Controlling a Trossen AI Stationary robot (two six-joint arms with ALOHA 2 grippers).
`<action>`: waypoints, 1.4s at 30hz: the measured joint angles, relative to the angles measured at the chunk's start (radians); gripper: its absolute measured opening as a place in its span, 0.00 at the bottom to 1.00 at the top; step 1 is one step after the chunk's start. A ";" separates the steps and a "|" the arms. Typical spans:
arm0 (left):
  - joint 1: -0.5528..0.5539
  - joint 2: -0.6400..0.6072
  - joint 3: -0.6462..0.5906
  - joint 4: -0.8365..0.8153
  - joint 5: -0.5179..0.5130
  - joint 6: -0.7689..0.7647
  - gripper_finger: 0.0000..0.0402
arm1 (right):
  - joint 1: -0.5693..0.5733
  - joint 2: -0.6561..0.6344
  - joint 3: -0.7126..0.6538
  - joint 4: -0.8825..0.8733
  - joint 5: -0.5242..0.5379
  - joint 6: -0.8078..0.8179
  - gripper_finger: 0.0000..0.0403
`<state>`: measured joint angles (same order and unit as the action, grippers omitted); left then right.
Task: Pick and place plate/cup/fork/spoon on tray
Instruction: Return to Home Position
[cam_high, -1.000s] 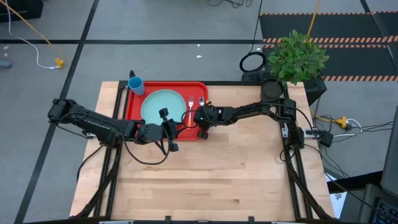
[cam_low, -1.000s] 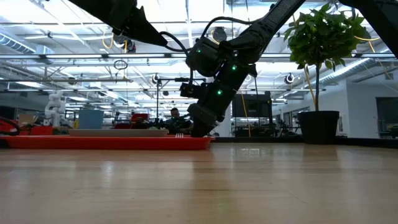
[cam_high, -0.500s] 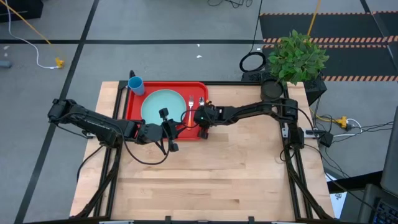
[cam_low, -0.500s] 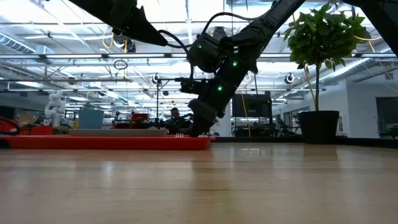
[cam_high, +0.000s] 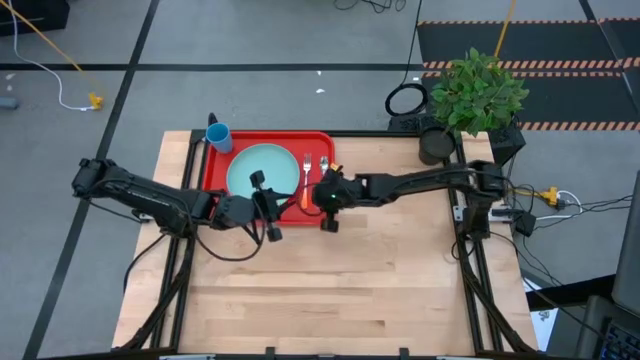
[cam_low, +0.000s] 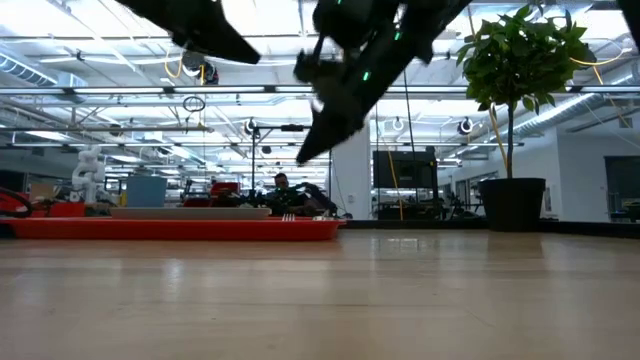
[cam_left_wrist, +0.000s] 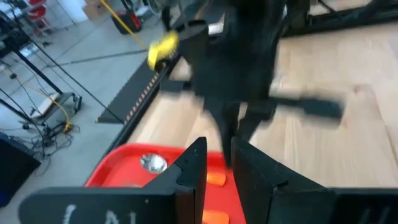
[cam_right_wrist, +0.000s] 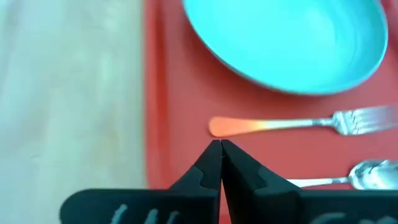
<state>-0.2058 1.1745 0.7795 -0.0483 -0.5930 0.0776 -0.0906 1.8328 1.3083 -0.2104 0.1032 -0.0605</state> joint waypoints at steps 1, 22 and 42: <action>0.000 -0.018 0.000 -0.027 0.001 -0.007 0.19 | 0.010 -0.024 0.000 -0.014 0.000 -0.007 0.00; 0.038 -0.202 -0.284 0.211 0.051 -0.051 0.19 | 0.197 -0.637 -0.715 0.538 0.052 0.022 0.00; 0.074 -0.212 -0.299 0.247 0.156 -0.061 0.19 | 0.195 -1.063 -1.103 0.720 -0.055 -0.037 0.00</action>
<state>-0.1316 0.9623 0.4805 0.1983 -0.4365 0.0167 0.1040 0.7703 0.2051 0.5097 0.0479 -0.0976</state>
